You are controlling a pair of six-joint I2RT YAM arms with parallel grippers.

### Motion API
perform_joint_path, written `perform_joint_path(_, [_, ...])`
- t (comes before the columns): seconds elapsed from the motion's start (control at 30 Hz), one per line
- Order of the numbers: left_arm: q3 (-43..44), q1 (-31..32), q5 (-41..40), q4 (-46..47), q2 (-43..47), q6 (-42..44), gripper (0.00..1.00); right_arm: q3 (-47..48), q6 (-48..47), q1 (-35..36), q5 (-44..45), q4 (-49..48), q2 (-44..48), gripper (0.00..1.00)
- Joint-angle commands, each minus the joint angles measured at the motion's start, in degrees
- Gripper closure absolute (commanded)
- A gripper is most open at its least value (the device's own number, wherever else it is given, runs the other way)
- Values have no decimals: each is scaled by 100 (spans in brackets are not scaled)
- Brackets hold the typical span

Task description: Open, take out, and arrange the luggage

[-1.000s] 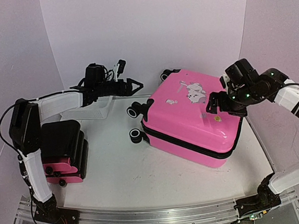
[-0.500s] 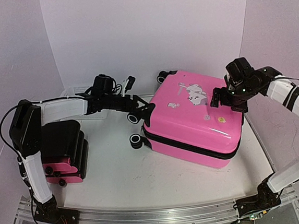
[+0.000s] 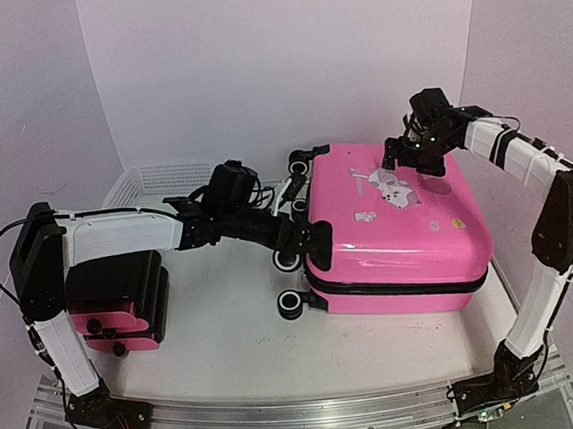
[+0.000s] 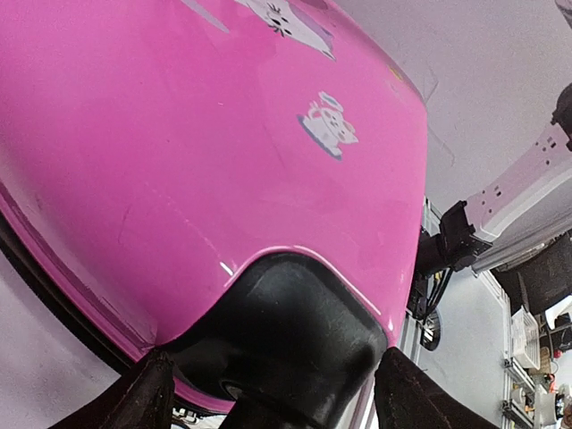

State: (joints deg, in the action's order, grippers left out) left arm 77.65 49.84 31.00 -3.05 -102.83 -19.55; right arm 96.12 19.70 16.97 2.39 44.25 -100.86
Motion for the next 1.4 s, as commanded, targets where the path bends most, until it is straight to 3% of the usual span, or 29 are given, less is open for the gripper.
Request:
perform_joint_path(0.0, [195, 529, 548, -169, -187, -102, 22, 356, -341, -187, -610, 614, -887, 2])
perform_joint_path(0.2, [-249, 755, 80, -169, 491, 248, 8, 942, -697, -212, -799, 977, -1146, 2])
perform_joint_path(0.4, [-1283, 50, -285, -166, 1681, 536, 1, 356, -819, -212, -1158, 1016, -412, 2])
perform_joint_path(0.43, [-1461, -107, -300, -145, 1787, 546, 4, 249, -811, -212, -1223, 1008, -278, 2])
perform_joint_path(0.5, [-1638, -342, -331, -78, 1859, 622, 28, 53, -791, -212, -1329, 1001, -40, 2])
perform_joint_path(0.53, [-1770, -368, -375, 80, 1861, 765, 34, -34, -768, -216, -1371, 991, 50, 2])
perform_joint_path(0.7, [-3429, -366, -274, 3029, 1884, 1242, 35, -205, -695, -216, -1648, 946, 278, 2])
perform_joint_path(0.87, [-3461, -293, -25, 3923, 1157, 1231, 34, -284, -629, -205, -1775, 913, 417, 2])
perform_joint_path(1.13, [-3945, 285, -527, 7577, -607, 1240, 39, -515, -446, -204, -1999, 702, 540, 2])
perform_joint_path(1.2, [-3858, 336, -603, 7999, -945, 1215, 41, -567, -418, -199, -2021, 673, 566, 2])
perform_joint_path(1.37, [-3498, 544, -1027, 8013, -1306, 1346, 40, -683, -397, -192, -2029, 656, 641, 2])
